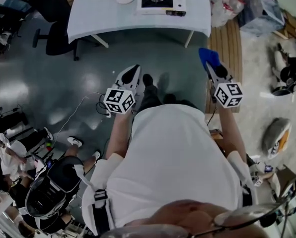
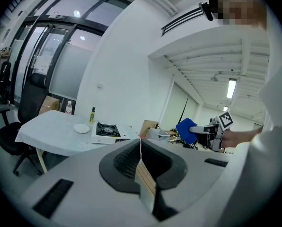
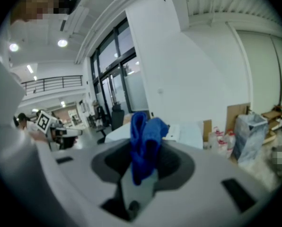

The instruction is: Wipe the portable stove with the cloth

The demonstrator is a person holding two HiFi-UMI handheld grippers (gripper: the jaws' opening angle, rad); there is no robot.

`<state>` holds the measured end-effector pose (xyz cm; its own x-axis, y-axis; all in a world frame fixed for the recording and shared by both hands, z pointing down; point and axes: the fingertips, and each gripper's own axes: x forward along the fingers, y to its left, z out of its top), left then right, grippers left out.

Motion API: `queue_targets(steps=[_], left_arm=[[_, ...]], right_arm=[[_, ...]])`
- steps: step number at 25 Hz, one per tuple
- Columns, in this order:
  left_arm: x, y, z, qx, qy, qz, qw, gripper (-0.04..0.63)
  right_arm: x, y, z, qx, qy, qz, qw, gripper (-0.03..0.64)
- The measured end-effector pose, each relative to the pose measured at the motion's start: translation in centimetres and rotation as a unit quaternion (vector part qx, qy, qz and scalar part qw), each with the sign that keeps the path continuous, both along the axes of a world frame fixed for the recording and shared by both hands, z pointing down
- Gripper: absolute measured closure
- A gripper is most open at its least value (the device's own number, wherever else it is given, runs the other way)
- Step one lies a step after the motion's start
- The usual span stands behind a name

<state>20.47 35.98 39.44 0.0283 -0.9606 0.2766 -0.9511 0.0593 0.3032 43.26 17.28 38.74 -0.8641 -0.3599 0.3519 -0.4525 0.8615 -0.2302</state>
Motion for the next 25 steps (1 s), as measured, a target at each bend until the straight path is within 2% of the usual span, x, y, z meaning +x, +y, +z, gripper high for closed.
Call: queue_targets(steps=[7, 17, 25], left_arm=[[-4.9, -3.5, 2.1, -0.013, 0.020, 0.022, 0.9995, 0.558], [-12.3, -7.5, 3.3, -0.028, 0.027, 0.065, 0.9971, 0.560], [-16.8, -10.2, 4.1, -0.034, 0.031, 0.107, 0.9932, 0.559]], right_arm=[[-5.3, -1.3, 1.3, -0.024, 0.011, 0.006, 1.000, 0.471], [-13.3, -3.5, 3.4, -0.038, 0.033, 0.044, 0.998, 0.471], [-16.1, -5.6, 4.3, -0.026, 0.071, 0.079, 0.994, 0.469]])
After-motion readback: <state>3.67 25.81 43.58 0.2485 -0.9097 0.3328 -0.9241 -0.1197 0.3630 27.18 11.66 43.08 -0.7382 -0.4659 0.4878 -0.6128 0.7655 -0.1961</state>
